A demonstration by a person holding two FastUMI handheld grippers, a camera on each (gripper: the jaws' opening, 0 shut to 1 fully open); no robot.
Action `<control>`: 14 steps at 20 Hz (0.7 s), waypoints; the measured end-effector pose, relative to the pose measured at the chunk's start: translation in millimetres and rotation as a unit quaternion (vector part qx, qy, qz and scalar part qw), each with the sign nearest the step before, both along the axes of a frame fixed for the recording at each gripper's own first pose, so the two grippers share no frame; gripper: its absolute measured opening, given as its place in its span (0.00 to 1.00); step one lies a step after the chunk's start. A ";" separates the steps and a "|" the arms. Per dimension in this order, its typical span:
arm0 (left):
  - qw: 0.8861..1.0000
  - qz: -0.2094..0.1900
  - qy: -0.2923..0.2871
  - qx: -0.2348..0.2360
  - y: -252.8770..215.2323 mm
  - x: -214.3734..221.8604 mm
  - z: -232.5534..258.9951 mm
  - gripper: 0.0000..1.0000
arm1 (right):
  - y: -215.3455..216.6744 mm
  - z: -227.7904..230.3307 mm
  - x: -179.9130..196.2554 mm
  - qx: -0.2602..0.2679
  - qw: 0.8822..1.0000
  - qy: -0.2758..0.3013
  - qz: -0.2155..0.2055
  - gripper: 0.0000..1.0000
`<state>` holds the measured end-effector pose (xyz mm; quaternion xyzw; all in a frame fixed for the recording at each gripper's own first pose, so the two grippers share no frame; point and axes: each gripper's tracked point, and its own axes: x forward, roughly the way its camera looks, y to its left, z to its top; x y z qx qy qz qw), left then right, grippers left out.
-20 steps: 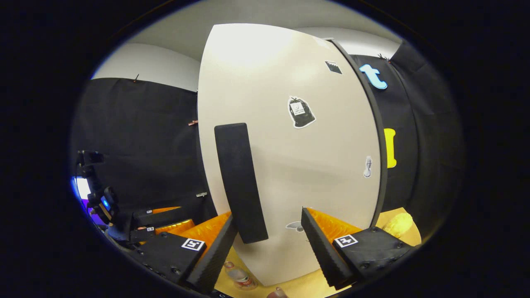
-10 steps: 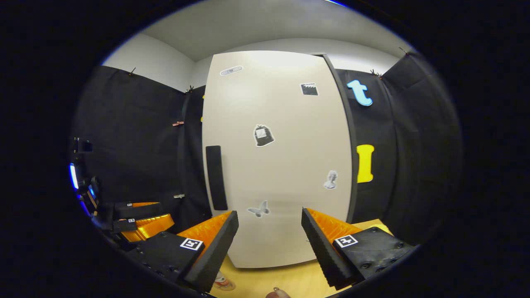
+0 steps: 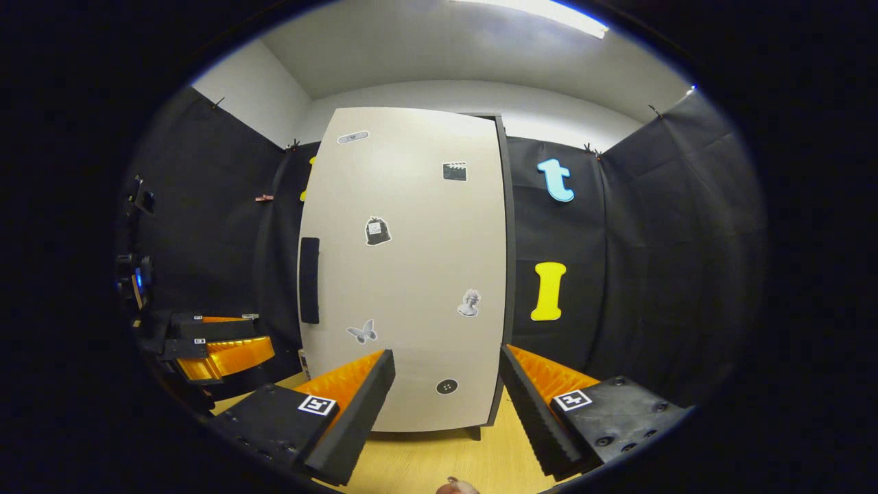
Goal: Open the cabinet door with the right hand, grasp the bottle in the cabinet with the left hand and place it on the coaster, then close the cabinet door with the right hand.
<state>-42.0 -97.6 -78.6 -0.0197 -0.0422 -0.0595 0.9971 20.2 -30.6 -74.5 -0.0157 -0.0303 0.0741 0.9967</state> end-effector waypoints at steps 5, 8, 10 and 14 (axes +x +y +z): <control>1.000 0.004 -0.007 0.004 -5.4 0.7 7.7 0.93 | -6.1 -3.9 2.9 0.015 1.000 0.019 -0.002 0.99; 1.000 0.008 -0.010 -0.001 -5.0 1.1 9.3 0.93 | -5.0 -5.9 1.8 0.018 0.999 0.027 0.005 0.99; 1.000 0.008 -0.009 -0.006 -3.2 1.7 9.2 0.93 | -3.8 -6.8 2.4 0.015 0.999 0.031 0.007 0.99; 1.000 0.011 -0.004 -0.007 -0.2 2.9 7.8 0.93 | -2.0 -2.8 2.8 0.013 0.999 0.031 0.008 0.99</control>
